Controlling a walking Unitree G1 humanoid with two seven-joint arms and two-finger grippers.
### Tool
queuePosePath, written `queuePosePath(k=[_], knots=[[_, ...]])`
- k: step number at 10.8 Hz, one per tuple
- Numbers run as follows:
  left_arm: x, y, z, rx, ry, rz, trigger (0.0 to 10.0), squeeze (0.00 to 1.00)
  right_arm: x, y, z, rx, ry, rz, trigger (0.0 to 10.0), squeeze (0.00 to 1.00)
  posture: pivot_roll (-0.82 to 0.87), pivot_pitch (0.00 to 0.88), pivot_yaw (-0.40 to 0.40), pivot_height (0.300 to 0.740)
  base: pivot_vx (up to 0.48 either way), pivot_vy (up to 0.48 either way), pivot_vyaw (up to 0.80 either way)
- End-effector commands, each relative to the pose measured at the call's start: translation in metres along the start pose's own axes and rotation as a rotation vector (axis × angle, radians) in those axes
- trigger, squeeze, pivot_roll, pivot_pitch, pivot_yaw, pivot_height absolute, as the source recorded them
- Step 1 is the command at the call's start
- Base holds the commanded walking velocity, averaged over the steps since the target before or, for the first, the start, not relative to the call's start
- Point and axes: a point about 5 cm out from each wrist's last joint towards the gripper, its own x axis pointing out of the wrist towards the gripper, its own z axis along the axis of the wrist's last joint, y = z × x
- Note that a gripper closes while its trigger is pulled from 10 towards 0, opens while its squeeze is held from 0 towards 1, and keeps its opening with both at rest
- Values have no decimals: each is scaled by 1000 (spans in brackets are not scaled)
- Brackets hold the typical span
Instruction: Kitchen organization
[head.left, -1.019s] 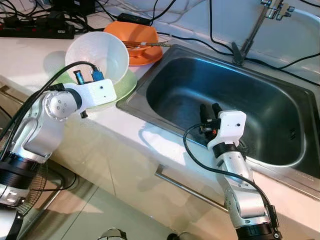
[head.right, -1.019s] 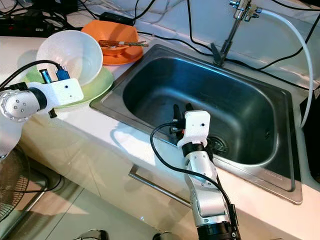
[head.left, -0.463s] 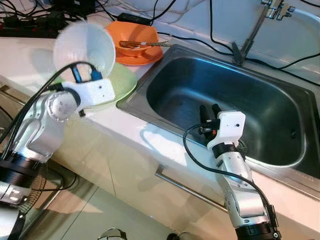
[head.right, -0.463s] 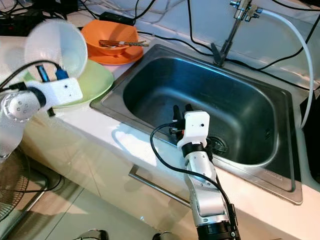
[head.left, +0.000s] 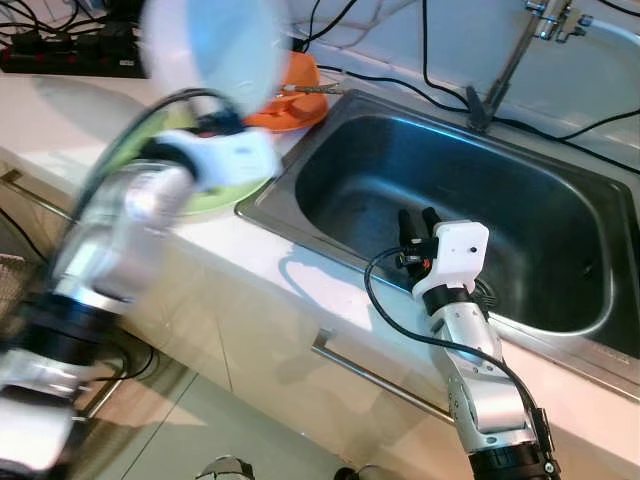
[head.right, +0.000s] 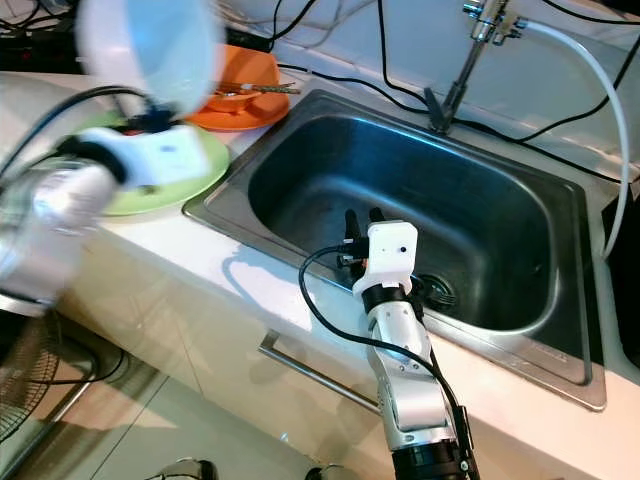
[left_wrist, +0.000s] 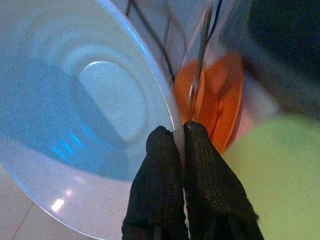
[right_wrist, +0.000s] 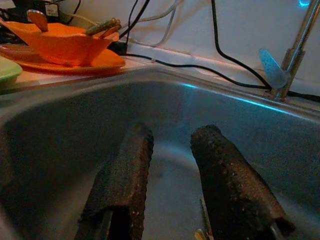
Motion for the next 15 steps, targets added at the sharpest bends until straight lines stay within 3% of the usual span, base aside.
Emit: queuePosePath(k=[1,3,5,6,7,10,13,14,15], knots=[[2,0,22,2,-97,6,10000,0,4,-7,1,-16,1,-23,10000,0,-52,40,-108,740,0,0,0],[6,-25,56,-33,-223,-74,10000,0,9,-17,6,-29,-6,-59,10000,0,-59,52,-108,740,0,0,0],[9,-39,72,-45,-279,-122,10000,0,15,-29,16,-4,-22,-115,10000,0,-67,57,-103,740,0,0,0],[13,-49,77,-46,-296,-158,10000,0,22,-39,32,19,-56,-153,10000,290,-71,57,-100,740,0,0,0],[15,-53,78,-47,-296,-169,10000,0,25,-44,38,26,-67,-171,10000,1000,-76,60,-99,740,0,0,0],[20,-70,75,-42,-271,-230,10000,0,34,-56,64,116,-105,-209,10000,1000,-75,65,-99,740,0,0,0],[23,-82,68,-24,-249,-280,10000,0,37,-50,78,173,-69,-157,10000,1000,-79,66,-93,740,0,0,0],[25,-83,69,-20,-249,-290,10000,0,38,-42,83,193,-55,-75,10000,569,-78,68,-93,740,0,0,0],[26,-85,69,-17,-250,-298,10000,0,38,-34,89,209,-54,-4,10000,0,-78,68,-93,740,0,0,0]])
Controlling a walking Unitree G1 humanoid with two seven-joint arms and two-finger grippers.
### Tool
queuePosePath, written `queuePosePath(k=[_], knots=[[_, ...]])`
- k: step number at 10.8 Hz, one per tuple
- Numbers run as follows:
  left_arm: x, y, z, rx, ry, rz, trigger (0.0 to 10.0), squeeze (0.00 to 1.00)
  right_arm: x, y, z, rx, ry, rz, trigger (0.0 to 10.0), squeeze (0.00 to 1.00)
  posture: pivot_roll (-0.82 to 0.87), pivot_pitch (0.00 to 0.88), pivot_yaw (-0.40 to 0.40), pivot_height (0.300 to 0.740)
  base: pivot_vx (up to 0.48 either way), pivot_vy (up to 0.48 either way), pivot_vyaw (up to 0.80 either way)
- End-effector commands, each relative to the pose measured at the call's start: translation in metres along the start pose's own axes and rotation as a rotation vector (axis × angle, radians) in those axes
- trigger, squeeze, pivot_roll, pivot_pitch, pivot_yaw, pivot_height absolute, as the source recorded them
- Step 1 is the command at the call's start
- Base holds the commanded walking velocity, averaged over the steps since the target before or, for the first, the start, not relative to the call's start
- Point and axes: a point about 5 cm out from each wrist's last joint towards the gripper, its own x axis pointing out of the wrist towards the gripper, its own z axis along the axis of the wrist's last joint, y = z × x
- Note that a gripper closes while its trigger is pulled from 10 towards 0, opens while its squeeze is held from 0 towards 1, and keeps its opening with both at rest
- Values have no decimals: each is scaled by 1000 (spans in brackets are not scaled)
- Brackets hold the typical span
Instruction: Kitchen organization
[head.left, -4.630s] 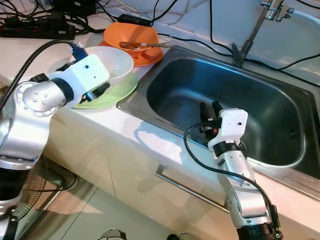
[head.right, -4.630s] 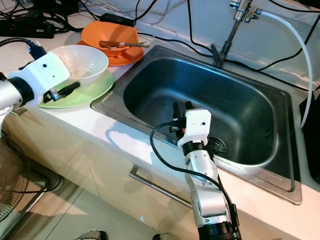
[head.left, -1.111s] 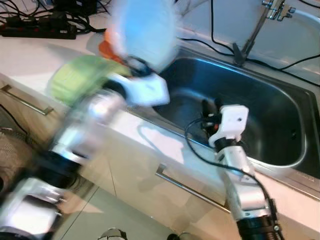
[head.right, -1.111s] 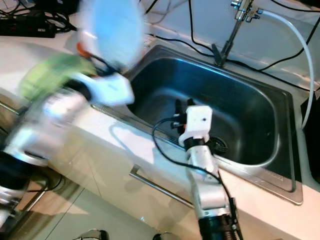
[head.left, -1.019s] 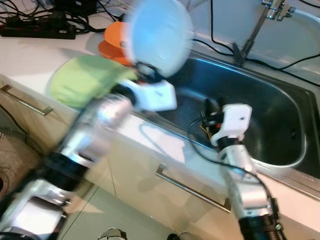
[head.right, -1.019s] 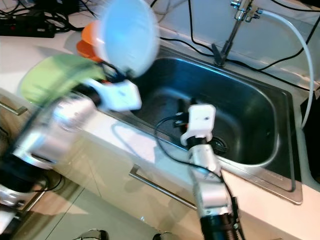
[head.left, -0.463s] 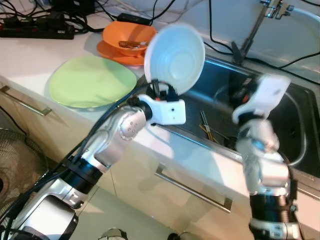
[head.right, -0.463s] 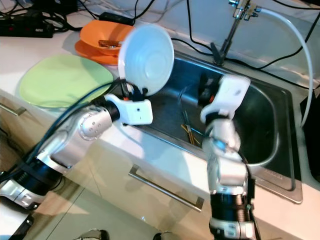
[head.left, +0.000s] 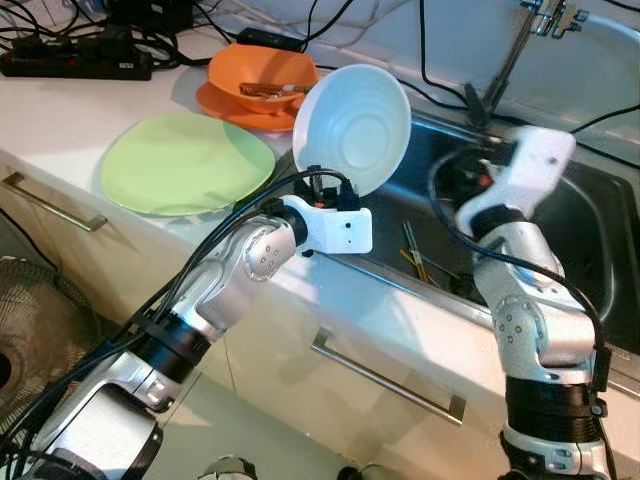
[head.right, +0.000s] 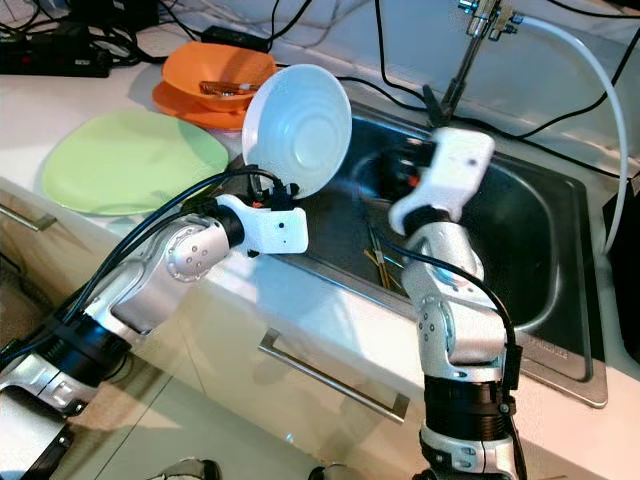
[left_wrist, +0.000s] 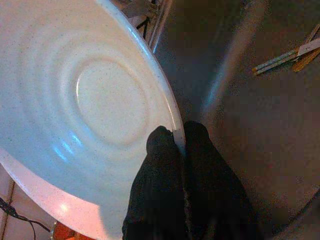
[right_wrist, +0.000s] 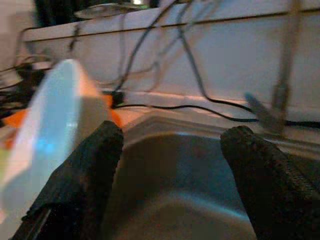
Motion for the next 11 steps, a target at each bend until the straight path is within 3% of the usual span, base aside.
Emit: queuePosePath(k=[1,7,11], knots=[[4,-2,5,23,-19,-29,10000,0,0,7,10,21,-18,61,10000,0,-83,68,-92,740,0,0,0],[6,-6,9,23,-40,-48,10000,0,-3,21,15,62,17,163,10000,0,-83,69,-94,740,0,0,0],[6,-3,19,54,-84,-36,10000,0,-3,29,7,61,47,166,10000,0,-75,68,-96,740,0,0,0]])
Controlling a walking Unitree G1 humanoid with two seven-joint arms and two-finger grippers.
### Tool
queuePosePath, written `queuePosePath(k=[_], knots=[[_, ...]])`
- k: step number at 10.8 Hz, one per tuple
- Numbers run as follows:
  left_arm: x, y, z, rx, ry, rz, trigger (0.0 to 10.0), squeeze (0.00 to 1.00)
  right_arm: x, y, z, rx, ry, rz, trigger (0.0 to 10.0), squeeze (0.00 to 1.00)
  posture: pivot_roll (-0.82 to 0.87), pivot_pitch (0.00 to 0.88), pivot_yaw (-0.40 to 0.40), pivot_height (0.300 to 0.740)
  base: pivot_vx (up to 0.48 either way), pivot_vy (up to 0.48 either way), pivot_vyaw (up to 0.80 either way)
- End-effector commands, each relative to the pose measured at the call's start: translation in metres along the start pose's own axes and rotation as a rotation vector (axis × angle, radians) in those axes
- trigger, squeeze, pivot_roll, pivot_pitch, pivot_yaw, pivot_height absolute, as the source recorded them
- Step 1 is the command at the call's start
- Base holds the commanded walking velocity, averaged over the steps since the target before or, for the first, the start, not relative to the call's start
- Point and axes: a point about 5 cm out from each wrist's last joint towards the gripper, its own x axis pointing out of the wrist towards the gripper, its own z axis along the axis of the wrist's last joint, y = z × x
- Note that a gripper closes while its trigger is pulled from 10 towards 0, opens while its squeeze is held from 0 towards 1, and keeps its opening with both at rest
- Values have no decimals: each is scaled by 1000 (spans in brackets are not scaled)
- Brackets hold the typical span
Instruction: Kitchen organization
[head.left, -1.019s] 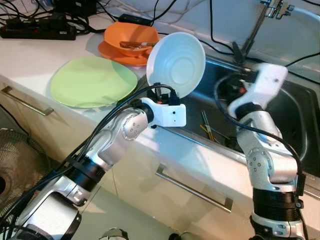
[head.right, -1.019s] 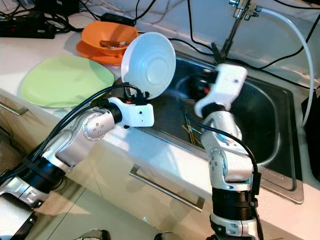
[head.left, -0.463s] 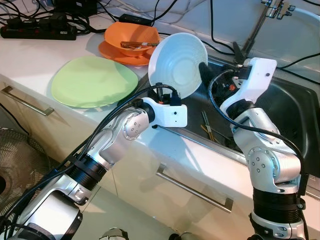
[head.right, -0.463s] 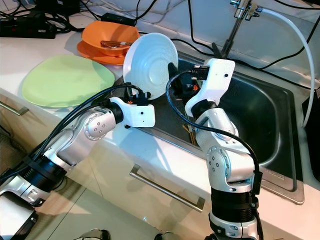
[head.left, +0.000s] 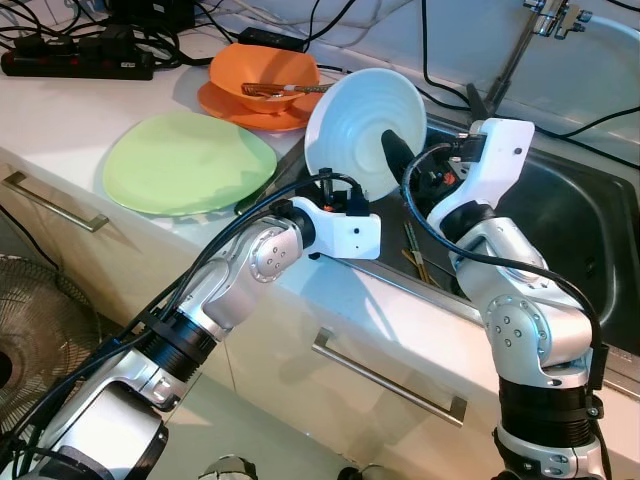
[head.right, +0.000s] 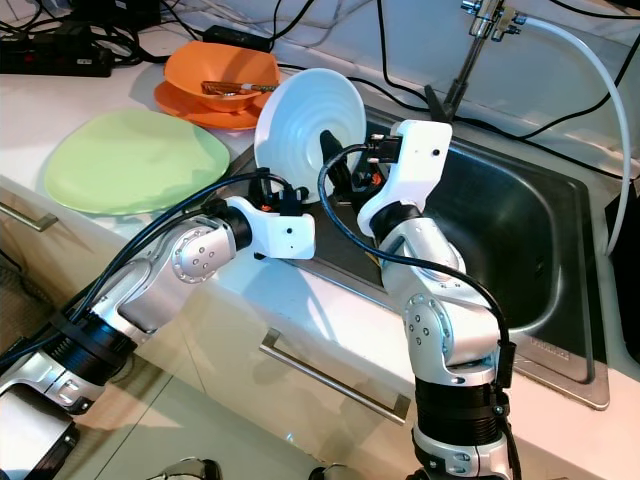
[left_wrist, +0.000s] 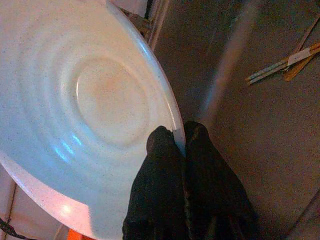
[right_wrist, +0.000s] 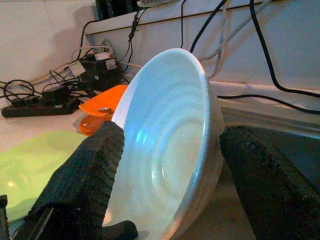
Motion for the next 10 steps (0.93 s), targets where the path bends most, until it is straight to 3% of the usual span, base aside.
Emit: queuePosePath(k=[1,3,4,5,10], knots=[[1,0,10,33,-40,-13,10000,0,0,2,2,-12,-2,-8,10000,0,-75,68,-96,740,0,0,0],[0,-1,13,37,-50,-15,10000,0,1,0,1,-25,6,-36,10000,0,-74,71,-98,740,0,0,0],[0,-1,14,39,-53,-14,10000,0,2,-3,-1,-32,13,-60,863,0,-74,72,-100,740,0,0,0],[0,0,15,41,-56,-12,10000,0,2,-5,-1,-36,17,-73,0,0,-74,73,-100,740,0,0,0],[-1,7,19,77,-71,23,10000,0,2,-3,-9,-41,43,-78,0,0,-69,72,-104,740,0,0,0]])
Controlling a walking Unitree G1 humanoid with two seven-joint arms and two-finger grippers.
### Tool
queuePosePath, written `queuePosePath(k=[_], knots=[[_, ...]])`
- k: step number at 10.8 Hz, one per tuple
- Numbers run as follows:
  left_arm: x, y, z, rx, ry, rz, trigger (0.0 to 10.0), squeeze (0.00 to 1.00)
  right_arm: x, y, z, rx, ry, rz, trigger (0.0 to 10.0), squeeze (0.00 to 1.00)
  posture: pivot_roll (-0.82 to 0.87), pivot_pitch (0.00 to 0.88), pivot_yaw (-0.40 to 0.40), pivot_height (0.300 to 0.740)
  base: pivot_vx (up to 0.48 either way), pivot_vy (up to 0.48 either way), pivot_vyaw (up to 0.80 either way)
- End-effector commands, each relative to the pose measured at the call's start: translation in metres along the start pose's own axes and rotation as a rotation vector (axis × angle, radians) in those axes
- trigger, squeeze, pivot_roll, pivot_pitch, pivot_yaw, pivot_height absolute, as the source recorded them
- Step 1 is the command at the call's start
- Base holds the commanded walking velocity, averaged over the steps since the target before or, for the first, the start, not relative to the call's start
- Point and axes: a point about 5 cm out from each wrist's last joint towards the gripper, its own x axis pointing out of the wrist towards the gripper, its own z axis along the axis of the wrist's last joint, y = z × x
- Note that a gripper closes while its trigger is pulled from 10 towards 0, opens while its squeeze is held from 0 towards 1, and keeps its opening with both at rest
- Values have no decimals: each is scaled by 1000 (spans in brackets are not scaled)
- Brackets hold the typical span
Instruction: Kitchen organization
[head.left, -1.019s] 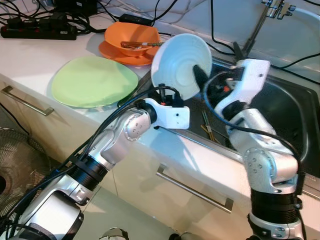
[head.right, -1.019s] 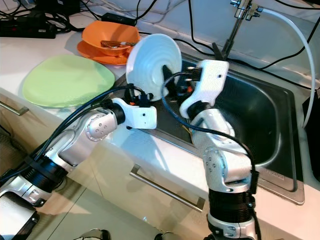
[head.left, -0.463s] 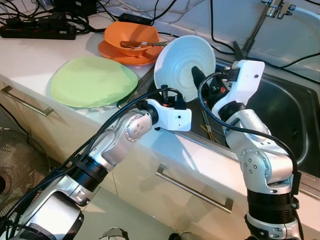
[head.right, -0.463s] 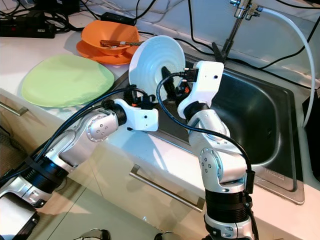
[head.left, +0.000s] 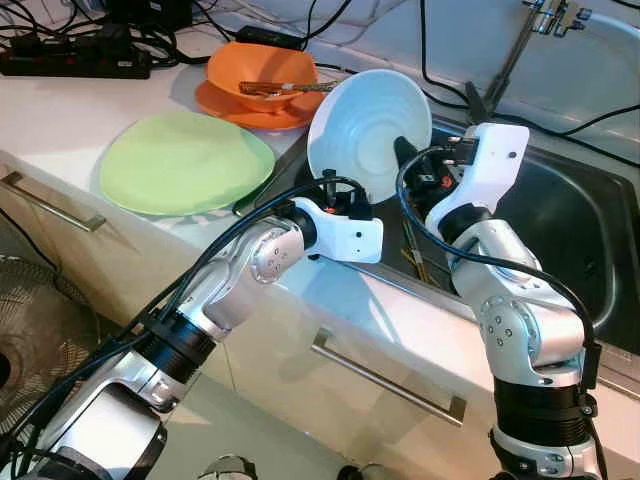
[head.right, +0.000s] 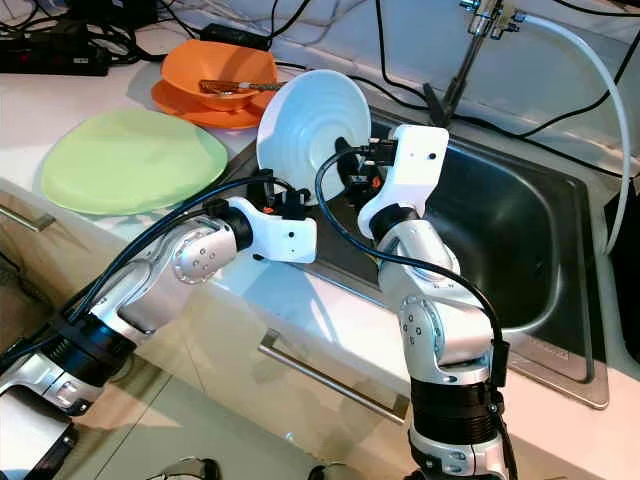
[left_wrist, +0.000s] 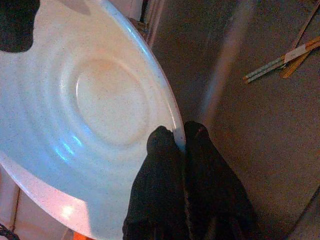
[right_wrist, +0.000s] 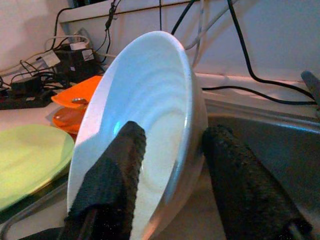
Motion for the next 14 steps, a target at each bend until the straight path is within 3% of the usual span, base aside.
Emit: queuePosePath(k=[1,9,10,11,13,14], knots=[[0,7,16,40,-72,37,10000,0,1,0,-4,-1,21,0,0,0,-70,73,-105,740,0,0,0],[-2,12,24,86,-102,76,10000,0,0,4,-13,-6,66,20,0,0,-68,77,-109,740,0,0,0],[-1,12,24,86,-102,76,10000,43,0,5,-14,-6,70,22,0,0,-68,77,-109,740,0,0,0],[-2,13,23,90,-100,78,10000,1000,0,6,-15,-6,74,26,0,0,-68,77,-109,740,0,0,0],[-2,15,23,110,-94,95,10000,1000,-1,9,-17,-3,83,44,0,0,-68,77,-109,740,0,0,0],[-2,15,23,113,-94,96,10000,1000,-1,11,-17,-6,88,55,4980,0,-67,77,-110,740,0,0,0]])
